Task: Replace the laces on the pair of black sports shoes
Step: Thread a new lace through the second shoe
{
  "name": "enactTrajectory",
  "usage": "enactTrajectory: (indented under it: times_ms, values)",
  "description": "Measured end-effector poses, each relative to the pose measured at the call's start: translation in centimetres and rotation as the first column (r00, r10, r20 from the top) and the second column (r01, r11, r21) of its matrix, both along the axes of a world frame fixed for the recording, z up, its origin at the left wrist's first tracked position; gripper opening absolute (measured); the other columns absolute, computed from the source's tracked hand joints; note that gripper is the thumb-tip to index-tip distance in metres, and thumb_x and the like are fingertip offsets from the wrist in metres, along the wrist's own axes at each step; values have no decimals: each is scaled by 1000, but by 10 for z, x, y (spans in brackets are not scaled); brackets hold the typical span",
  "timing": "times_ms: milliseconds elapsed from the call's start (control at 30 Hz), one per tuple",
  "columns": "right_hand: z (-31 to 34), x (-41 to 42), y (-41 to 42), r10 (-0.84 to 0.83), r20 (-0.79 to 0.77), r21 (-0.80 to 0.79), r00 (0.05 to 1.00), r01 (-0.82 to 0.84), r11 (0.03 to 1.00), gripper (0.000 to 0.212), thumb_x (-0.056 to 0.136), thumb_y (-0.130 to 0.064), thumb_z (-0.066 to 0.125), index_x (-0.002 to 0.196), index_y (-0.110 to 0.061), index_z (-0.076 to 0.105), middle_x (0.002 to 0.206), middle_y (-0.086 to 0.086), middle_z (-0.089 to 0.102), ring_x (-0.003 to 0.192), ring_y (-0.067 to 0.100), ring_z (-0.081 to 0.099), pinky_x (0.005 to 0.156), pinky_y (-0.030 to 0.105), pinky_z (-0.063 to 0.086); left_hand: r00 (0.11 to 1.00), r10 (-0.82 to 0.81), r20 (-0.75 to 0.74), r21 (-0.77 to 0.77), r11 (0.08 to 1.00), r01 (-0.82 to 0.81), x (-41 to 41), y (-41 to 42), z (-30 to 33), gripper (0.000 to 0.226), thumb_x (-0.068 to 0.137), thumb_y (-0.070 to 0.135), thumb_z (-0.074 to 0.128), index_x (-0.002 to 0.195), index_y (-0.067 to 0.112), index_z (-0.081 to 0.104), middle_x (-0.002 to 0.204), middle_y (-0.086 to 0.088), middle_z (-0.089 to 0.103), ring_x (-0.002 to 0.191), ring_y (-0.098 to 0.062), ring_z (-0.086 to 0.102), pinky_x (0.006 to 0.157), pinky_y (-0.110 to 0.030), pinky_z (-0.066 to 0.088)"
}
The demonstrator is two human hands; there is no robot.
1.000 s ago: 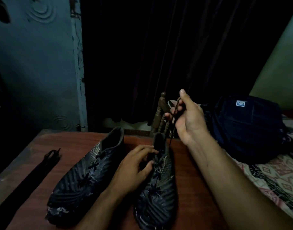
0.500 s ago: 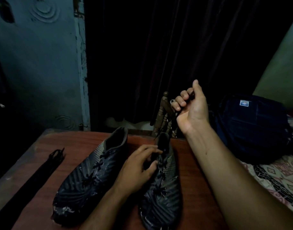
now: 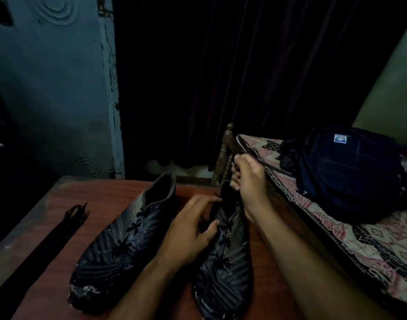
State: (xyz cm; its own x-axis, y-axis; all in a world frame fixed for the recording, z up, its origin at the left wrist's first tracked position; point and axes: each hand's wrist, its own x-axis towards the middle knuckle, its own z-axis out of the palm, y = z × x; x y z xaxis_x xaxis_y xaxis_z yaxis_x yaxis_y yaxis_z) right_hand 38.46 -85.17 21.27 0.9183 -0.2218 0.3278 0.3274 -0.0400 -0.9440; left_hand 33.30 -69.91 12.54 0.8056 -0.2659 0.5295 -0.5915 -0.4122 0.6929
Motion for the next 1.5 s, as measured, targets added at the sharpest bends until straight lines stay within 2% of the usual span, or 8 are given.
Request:
enactTrajectory:
  times_ms: [167,567,733,933,1033,1200,1400,1500]
  values:
    - [-32,-12,-4,71,78,-614,994,-8,789,18,96,-14,62,78,-14,61,73,-11,59,73,1,55,69,21,40,997,31,-70,2,1000,-31,2,-1,-1,59,95,33,66,149,31,43,143,20,44,123,9,47,101,-7,37]
    - [-14,-30,-37,-29,-11,-927,1000,0,376,7,92,-33,70,98,-35,73,98,-5,61,99,12,51,87,31,45,998,3,-57,40,999,-1,1,0,-1,45,95,41,57,139,33,56,138,24,54,126,7,51,102,-12,40]
    - [5,-32,-44,-21,254,-760,967,213,614,9,95,-17,66,101,-20,73,108,-5,68,98,10,63,86,26,48,998,-6,-55,12,1000,7,0,1,-1,41,97,36,61,138,32,56,135,23,56,123,5,54,100,-15,44]
    - [-33,-49,-62,-175,-253,-651,951,-34,759,9,92,-23,70,101,-26,69,95,1,73,80,9,68,75,32,57,997,-8,-71,-3,1000,8,1,0,-1,42,95,41,58,136,33,57,132,21,57,121,0,57,101,-32,50]
    - [-36,-52,-52,-139,-11,-751,990,84,655,11,92,-16,70,97,-24,74,99,-7,70,79,-3,61,73,10,46,997,-7,-82,-9,1000,6,1,-1,0,43,93,45,56,135,33,58,132,20,58,121,-2,58,100,-35,52]
    - [-26,-42,-44,-37,28,-953,999,38,300,22,101,-20,54,111,-22,73,108,-5,52,105,13,46,85,21,31,997,14,-76,20,1000,-12,0,0,-1,43,94,42,57,136,33,57,131,21,57,123,1,56,102,-32,50]
    - [-18,-58,-47,-5,171,-833,985,147,534,23,98,-29,51,109,-22,70,111,-11,58,106,8,49,88,24,37,994,75,85,44,996,-79,-8,0,12,37,95,34,53,130,29,60,125,17,56,113,-4,57,93,-33,52]
    - [-41,-74,-40,44,-25,-928,999,-40,371,45,96,-53,33,124,-32,62,123,-22,58,111,8,43,94,33,37,887,296,354,105,930,-352,-12,3,23,36,92,30,50,123,23,65,120,4,61,106,-19,58,89,-40,49]
